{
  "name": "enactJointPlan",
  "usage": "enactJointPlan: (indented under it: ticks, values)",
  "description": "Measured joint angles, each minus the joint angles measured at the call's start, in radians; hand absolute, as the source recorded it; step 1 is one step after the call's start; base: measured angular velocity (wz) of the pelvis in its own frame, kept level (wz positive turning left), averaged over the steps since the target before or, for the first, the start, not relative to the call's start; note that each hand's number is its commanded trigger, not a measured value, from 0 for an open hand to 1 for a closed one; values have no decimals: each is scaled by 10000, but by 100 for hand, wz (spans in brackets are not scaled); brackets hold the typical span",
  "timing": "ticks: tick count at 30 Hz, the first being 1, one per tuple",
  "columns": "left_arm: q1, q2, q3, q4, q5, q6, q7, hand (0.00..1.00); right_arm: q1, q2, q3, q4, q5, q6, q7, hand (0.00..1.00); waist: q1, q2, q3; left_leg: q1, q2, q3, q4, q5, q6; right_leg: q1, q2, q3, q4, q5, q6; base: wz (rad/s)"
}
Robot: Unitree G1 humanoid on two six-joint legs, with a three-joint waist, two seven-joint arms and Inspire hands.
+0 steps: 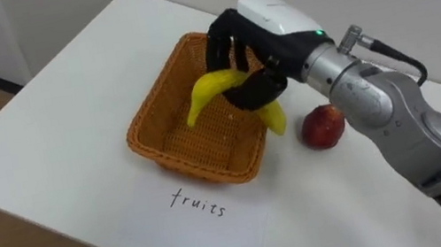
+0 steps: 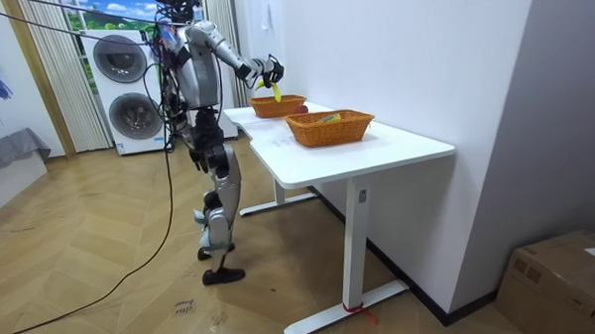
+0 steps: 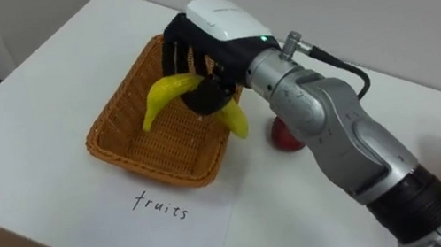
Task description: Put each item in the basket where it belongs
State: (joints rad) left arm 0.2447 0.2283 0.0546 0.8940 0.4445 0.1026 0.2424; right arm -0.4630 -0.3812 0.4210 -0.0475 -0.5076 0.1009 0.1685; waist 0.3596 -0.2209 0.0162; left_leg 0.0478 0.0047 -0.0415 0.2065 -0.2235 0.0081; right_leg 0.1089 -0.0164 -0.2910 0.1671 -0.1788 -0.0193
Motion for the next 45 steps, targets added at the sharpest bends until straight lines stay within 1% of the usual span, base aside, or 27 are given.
enactJointPlan:
  ticks: [3, 5, 7, 10, 20, 23, 27, 29, 30, 31, 32, 33, 34, 35, 36, 37, 38, 45]
  values:
    - [-3, 15, -1, 0, 0, 0, -105, 0, -160, 94, 146, 19, 1, -6, -120, 100, 18, -43, 23, -3, -15, -21, 13, 7, 12, 20, -19, -105, 4, -1, 1, 4]
    - [-1, 16, -11, -2, 0, 2, -171, 0, -246, 226, 290, 15, -72, -7, -131, 100, 18, -46, 26, -15, -11, -19, -13, 2, 10, 21, -14, -109, 11, -1, 1, 0]
    - [-27, 13, -14, -6, 4, 13, -209, 0, -247, 453, 300, 16, -196, 8, -130, 100, 33, -45, 27, -22, -11, -19, -11, 0, 6, 27, -14, -128, 12, -1, 1, 0]
    - [1, 24, -18, -6, 2, 60, -292, 0, -247, 619, 350, 16, -160, 49, -129, 100, 72, -42, 29, -31, -11, -18, 8, 6, -4, 26, -14, -152, 13, -1, 1, 0]
    - [-15, 49, -225, -104, 0, 106, -370, 0, -247, 678, 486, 16, -136, 51, -122, 100, 91, -26, 40, -38, -11, -16, 8, 7, -5, 23, -14, -211, 12, 0, 1, 0]
    - [-17, 71, -279, -105, -1, 182, -360, 0, -248, 678, 609, 16, -128, 69, -123, 100, 82, -23, 42, -30, -11, -17, 7, 7, -4, 23, -13, -215, 10, -1, 1, 0]
    - [-61, 111, -379, -106, -11, 212, -360, 0, -249, 680, 731, 19, -143, 87, -123, 100, 85, 11, 68, -30, -12, -27, -3, 7, -4, 21, -13, -237, 6, 0, 1, 0]
    - [-62, 139, -382, -106, -11, 212, -361, 0, -249, 679, 730, 22, -146, 96, -123, 90, 86, 15, 71, -26, -11, -29, 0, 8, -3, 19, -10, -237, 4, 0, 1, 0]
    - [-62, 153, -381, -106, -11, 212, -361, 0, -249, 679, 731, 24, -145, 98, -124, 88, 84, 16, 71, -25, -11, -29, 3, 8, -3, 17, -10, -237, 3, 0, 1, 0]
    - [-65, 160, -382, -106, -12, 212, -362, 0, -249, 679, 731, 24, -145, 98, -126, 73, 85, 17, 71, -25, -11, -29, 3, 8, -3, 16, -10, -238, 2, 0, 1, 0]
    - [-68, 162, -382, -106, -12, 212, -362, 0, -250, 679, 730, 24, -145, 98, -127, 69, 84, 16, 71, -25, -11, -29, 3, 9, -3, 16, -10, -238, 3, 0, 1, 0]
    - [-74, 162, -382, -106, -12, 212, -362, 0, -250, 679, 731, 25, -145, 98, -126, 38, 85, 16, 71, -24, -11, -29, 2, 9, -2, 16, -10, -238, 3, 0, 1, 0]
    - [-76, 161, -383, -106, -12, 212, -362, 0, -250, 679, 731, 25, -145, 98, -126, 21, 85, 16, 71, -24, -11, -29, 1, 9, -2, 15, -10, -239, 3, 0, 1, 0]
    - [-77, 162, -383, -106, -11, 212, -363, 0, -250, 679, 731, 25, -145, 98, -127, 16, 85, 16, 71, -24, -11, -29, 1, 9, -2, 15, -10, -239, 3, 0, 1, 0]
    - [-77, 162, -383, -106, -11, 212, -363, 0, -250, 679, 731, 25, -145, 98, -127, 8, 85, 16, 71, -24, -11, -29, 1, 9, -2, 15, -10, -240, 3, 0, 1, 0]
    - [-77, 163, -384, -106, -11, 212, -363, 0, -250, 679, 731, 25, -145, 98, -127, 6, 84, 16, 71, -24, -11, -29, 0, 9, -2, 14, -9, -240, 2, 0, 1, 0]
    - [-77, 162, -384, -106, -11, 212, -363, 0, -250, 679, 731, 25, -145, 98, -127, 0, 85, 16, 71, -24, -10, -29, 0, 8, -2, 14, -10, -241, 2, 0, 1, 0]
    - [-76, 183, -379, -106, -10, 216, -363, 0, -250, 678, 731, 25, -191, 103, -127, 0, 96, 16, 71, -20, -10, -27, 3, 9, -2, 12, -11, -252, 5, 0, 1, 0]
